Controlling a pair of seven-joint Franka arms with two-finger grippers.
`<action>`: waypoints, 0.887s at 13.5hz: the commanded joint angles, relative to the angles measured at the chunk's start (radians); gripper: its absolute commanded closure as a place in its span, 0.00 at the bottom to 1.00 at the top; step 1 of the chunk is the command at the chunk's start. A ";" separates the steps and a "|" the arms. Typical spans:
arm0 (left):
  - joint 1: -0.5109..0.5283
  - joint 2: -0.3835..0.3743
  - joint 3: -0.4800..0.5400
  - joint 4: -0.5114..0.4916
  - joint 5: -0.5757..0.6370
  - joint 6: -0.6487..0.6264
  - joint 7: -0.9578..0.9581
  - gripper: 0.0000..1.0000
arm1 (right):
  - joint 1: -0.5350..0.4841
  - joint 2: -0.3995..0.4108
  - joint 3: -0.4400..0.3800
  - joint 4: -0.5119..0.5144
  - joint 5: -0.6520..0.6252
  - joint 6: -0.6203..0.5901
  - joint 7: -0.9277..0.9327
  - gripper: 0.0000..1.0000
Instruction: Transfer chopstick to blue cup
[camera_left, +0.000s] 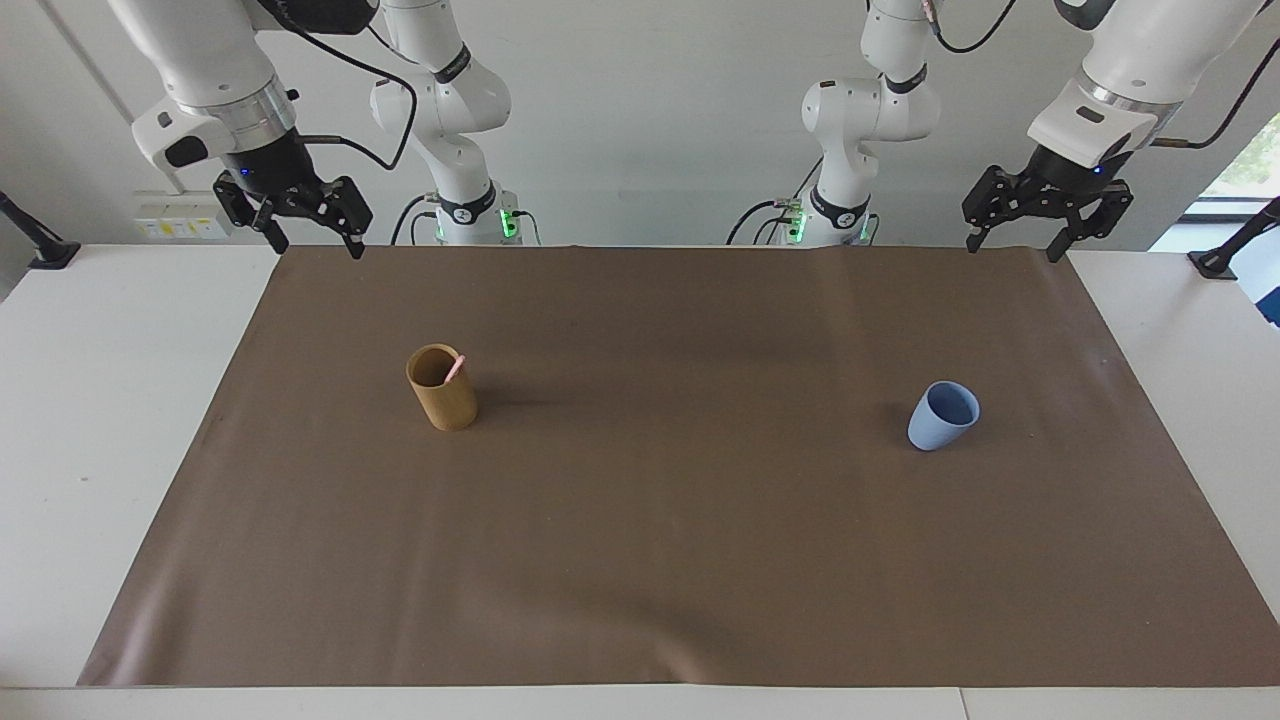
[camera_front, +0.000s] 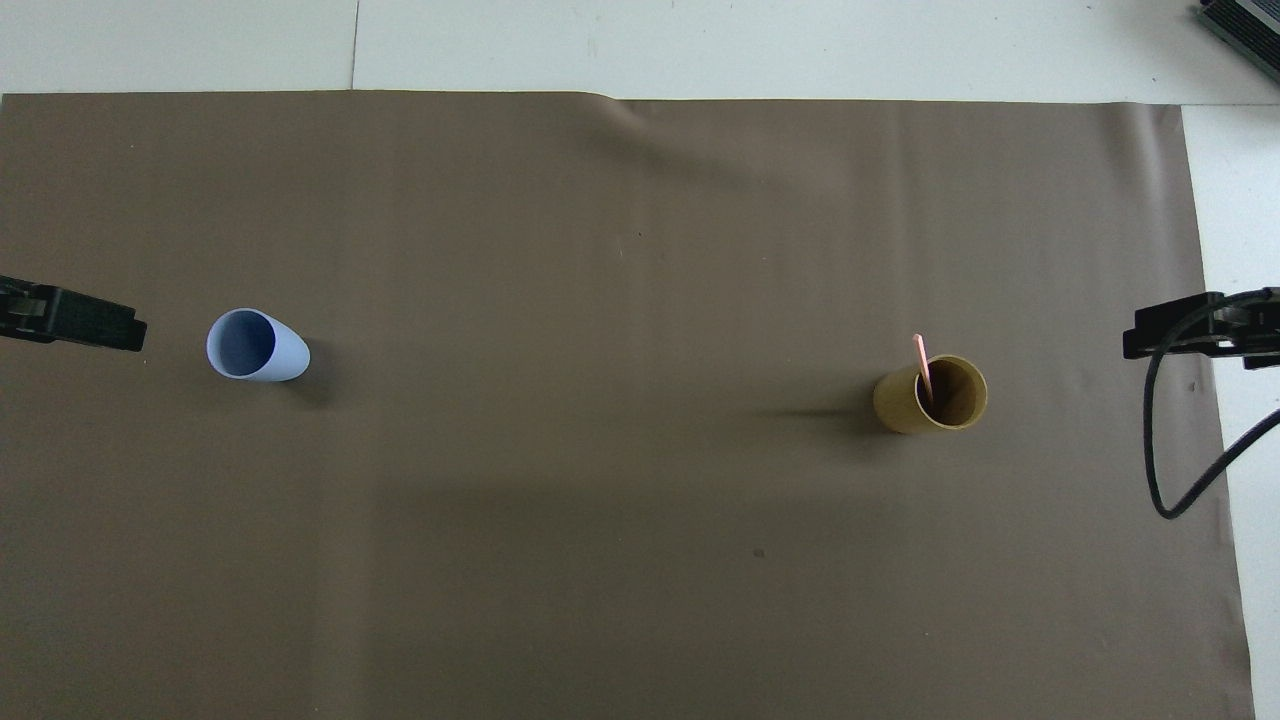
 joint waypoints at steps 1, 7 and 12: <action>-0.018 -0.003 0.014 0.005 0.001 -0.018 -0.015 0.00 | -0.008 -0.009 0.003 -0.001 0.020 -0.010 0.007 0.00; -0.015 -0.006 0.016 0.002 0.002 -0.032 -0.003 0.00 | -0.008 -0.009 0.003 -0.001 0.020 -0.010 0.007 0.00; -0.006 -0.007 0.017 -0.003 0.004 -0.024 0.008 0.00 | -0.008 -0.009 0.003 -0.001 0.020 -0.010 0.007 0.00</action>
